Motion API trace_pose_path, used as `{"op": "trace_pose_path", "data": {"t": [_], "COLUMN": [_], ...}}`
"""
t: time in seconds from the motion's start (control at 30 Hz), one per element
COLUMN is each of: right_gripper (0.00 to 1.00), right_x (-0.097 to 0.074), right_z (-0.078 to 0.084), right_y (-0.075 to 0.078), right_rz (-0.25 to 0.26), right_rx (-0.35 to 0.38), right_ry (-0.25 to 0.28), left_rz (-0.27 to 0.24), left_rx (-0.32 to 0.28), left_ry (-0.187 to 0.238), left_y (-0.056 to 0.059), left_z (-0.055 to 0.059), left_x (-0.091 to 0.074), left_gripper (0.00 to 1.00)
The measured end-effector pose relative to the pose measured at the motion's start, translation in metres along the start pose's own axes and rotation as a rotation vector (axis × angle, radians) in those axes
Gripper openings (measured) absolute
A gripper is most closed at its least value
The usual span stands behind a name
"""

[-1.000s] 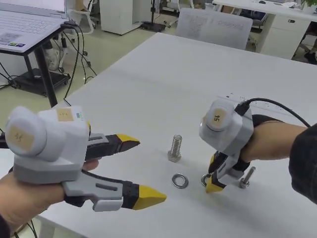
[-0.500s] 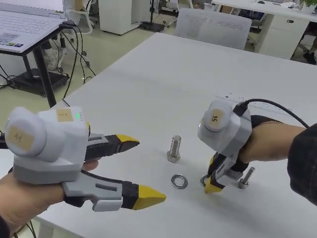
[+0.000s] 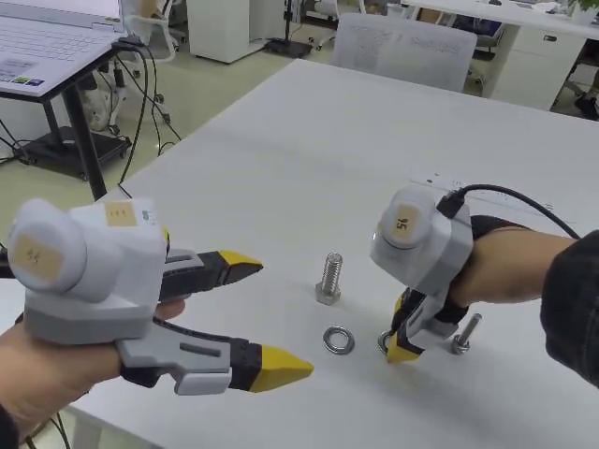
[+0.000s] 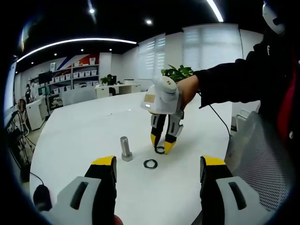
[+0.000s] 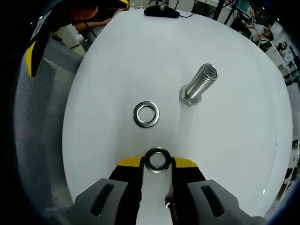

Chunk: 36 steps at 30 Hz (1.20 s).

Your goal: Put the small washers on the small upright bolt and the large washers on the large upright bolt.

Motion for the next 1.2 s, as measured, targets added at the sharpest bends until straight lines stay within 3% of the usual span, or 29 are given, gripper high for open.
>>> {"op": "trace_pose_path", "data": {"t": [1.2], "right_gripper": [0.22], "right_x": [0.0005], "right_z": [-0.0008], "right_y": [-0.0005], "right_rz": [0.003], "right_rx": [0.008], "right_ry": [-0.018], "left_rz": [-0.012], "left_rx": [0.0], "left_ry": [0.0], "left_y": [-0.0004], "left_z": [-0.0003], "left_x": [0.0002], "left_gripper": [0.72]}}
Point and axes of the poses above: the centre of the closed fingertips' face, and the gripper's own axes: x roughly forward along the fingers, y roughly to its right, z roughly out of its underside, the point moved 6 cm from there along -x, roughly backward along the fingers
